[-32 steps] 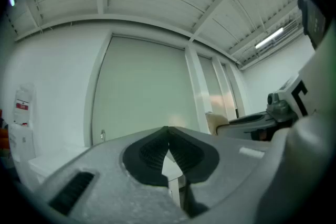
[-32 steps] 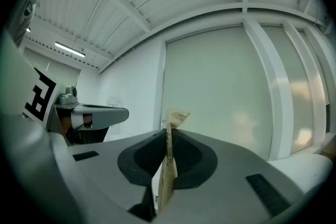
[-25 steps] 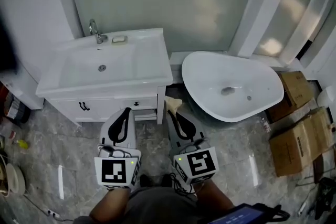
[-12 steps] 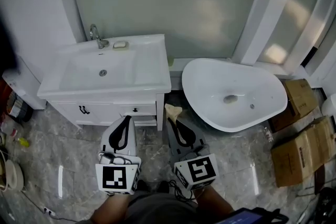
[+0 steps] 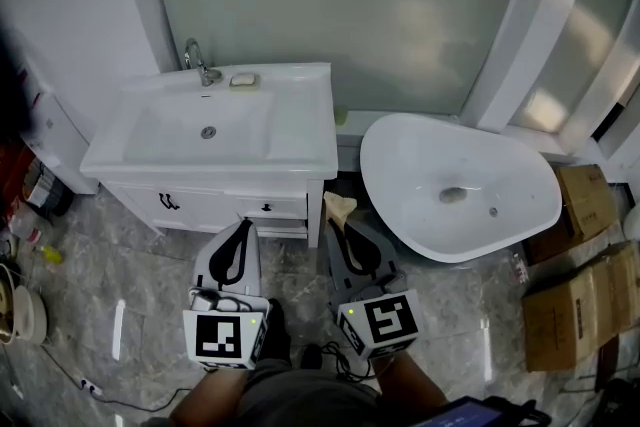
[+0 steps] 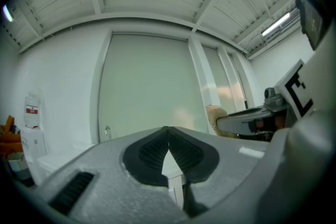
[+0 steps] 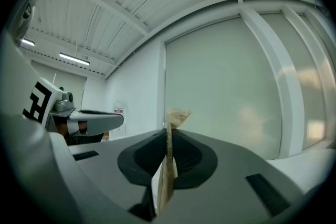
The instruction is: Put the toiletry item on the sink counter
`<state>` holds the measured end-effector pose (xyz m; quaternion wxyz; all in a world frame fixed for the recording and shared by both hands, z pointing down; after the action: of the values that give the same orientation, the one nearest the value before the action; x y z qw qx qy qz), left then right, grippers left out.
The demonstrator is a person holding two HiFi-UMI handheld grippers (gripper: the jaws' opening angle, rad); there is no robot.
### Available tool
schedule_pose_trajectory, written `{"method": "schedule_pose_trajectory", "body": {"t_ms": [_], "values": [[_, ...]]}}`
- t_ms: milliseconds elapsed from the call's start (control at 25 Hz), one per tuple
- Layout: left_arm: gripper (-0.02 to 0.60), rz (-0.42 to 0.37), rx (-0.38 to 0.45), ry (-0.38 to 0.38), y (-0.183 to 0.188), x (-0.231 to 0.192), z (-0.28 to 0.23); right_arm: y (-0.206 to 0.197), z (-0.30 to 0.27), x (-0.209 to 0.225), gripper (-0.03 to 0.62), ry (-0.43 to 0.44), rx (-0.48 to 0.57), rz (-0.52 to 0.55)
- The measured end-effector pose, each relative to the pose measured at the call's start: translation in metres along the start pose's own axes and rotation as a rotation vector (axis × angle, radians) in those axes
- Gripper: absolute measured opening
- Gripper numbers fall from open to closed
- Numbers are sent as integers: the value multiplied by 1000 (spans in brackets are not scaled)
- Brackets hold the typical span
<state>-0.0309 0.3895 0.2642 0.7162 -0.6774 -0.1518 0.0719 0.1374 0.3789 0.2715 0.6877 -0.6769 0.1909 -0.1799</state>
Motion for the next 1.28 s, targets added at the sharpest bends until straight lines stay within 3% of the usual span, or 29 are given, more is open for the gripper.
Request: {"method": "schedule_pose_trajectory", "body": {"t_ms": [320,800,1280], "values": [[14,34,-22,8,-20,-21,-19,-14,-30,2,31,3,-31,-13],[14,61,-67,-22,-46,-81,-98,-29,-127,16,31,-8,-62,-17],[14,52,14,-47,-36,-143,-189,-14,-224,47,31,-61,-41,15]]}}
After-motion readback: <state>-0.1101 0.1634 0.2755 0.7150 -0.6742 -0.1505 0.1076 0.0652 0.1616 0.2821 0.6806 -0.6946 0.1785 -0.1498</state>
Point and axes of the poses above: the fingertips, and each gripper's own axes: z backward along the fingers, x to its right, y out of its top, the point moved 6 cm from there along z, backward along the fingers, and after that the axes turned 1 degree about y, right-handed, at the moved point
